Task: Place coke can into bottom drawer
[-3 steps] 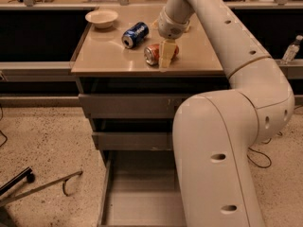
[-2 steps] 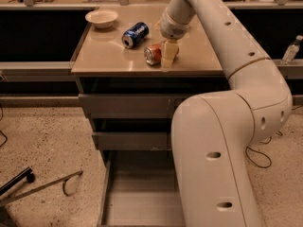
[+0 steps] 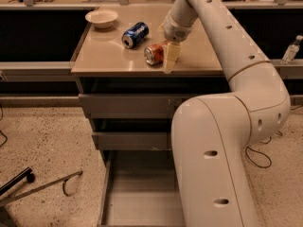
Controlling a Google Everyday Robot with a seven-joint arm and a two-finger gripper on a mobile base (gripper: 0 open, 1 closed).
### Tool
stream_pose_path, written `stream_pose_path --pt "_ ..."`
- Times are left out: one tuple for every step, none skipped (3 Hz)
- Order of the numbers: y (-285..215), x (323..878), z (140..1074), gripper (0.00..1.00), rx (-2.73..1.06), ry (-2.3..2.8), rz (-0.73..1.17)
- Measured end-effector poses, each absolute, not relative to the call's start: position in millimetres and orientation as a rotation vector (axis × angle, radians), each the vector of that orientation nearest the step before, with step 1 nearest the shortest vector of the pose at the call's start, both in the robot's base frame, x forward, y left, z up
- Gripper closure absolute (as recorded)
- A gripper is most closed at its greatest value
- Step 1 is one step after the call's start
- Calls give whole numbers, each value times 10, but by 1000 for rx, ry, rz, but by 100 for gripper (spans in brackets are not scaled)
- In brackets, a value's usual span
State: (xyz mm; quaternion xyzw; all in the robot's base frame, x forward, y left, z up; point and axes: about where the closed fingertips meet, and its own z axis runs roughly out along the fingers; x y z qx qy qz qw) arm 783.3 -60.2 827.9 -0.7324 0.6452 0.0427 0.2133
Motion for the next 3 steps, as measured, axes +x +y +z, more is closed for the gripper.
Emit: stream_pose_path --pt "-610 7832 8215 0 -2034 1800 136" --pt "-610 7832 8215 19 -2034 1800 136" --pt "-610 7832 8216 43 -2034 1800 136"
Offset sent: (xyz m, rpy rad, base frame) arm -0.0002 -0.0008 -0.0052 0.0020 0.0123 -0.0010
